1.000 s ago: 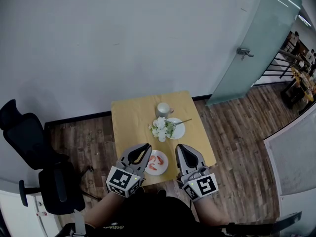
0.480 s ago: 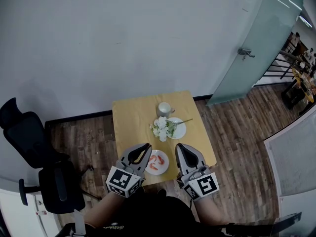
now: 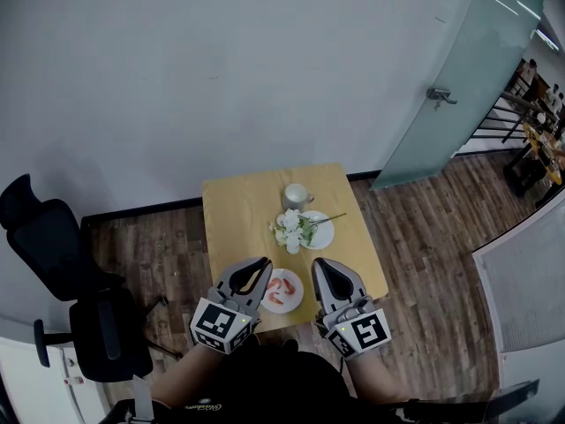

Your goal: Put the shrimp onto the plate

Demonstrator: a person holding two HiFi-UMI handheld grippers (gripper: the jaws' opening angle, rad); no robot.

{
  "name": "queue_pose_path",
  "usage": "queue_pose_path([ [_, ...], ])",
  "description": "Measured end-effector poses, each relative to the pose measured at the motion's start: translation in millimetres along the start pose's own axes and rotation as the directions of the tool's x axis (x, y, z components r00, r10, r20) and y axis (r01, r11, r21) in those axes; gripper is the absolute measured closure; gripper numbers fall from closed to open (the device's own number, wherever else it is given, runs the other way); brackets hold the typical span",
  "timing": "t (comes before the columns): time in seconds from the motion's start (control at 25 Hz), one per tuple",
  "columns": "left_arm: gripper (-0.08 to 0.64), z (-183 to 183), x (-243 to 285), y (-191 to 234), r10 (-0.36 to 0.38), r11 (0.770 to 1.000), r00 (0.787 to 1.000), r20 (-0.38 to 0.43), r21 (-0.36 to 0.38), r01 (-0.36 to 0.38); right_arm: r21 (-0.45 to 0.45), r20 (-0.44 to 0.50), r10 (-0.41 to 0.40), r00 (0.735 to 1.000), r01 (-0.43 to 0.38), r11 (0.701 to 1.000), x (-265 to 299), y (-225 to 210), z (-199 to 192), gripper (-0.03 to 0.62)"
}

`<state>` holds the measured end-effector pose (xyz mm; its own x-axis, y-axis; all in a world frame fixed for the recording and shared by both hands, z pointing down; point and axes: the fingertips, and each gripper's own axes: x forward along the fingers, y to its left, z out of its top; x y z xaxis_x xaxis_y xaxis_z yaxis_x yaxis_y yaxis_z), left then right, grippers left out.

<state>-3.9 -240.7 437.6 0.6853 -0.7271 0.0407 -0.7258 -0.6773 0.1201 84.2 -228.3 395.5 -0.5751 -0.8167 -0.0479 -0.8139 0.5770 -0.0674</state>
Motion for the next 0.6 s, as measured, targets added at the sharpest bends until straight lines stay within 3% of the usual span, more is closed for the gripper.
queue_pose_path([
  [0.6,0.534,3.1,-1.0,-2.5,-0.009,1.000,1.000,-0.003,0.008,0.009,-0.001,-0.008,0.007,1.000,-0.007,1.000,-0.8,2.3,0.9,0.591],
])
